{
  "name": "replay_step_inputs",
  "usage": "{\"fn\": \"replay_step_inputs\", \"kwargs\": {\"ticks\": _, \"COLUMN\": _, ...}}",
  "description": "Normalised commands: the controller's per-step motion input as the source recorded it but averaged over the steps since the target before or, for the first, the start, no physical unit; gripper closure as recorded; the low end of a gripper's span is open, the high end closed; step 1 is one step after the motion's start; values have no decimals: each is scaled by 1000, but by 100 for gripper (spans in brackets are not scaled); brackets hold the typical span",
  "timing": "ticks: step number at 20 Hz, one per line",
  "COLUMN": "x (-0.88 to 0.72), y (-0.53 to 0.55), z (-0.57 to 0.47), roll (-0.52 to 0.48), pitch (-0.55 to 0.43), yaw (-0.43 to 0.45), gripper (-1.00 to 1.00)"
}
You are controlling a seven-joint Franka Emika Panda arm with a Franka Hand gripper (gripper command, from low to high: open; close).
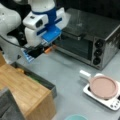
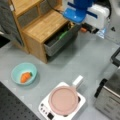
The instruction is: Pick up the pan. Place the pan on the table. Pick up the bowl. Place the bowl on the stove.
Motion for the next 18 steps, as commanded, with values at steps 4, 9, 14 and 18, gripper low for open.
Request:
{"fn": "replay_step_inputs", "kwargs": {"ticks": 4, "x": 30, "y": -27, "z": -1, "roll": 68, "pitch": 53, "yaw": 80, "gripper": -100}}
{"fn": "replay_step_inputs", "kwargs": {"ticks": 9, "x": 98, "y": -75, "z": 14, "roll": 65, "pitch": 56, "yaw": 63, "gripper": -100}}
{"fn": "replay_step_inputs", "kwargs": {"ticks": 14, "x": 278, "y": 18, "z": 68, "roll": 64, "pitch": 93, "yaw": -9, "gripper": -100}}
{"fn": "replay_step_inputs", "kwargs": {"ticks": 18, "x": 422, "y": 176, "z": 66, "roll": 84, "pitch": 105, "yaw": -52, "gripper": -100}}
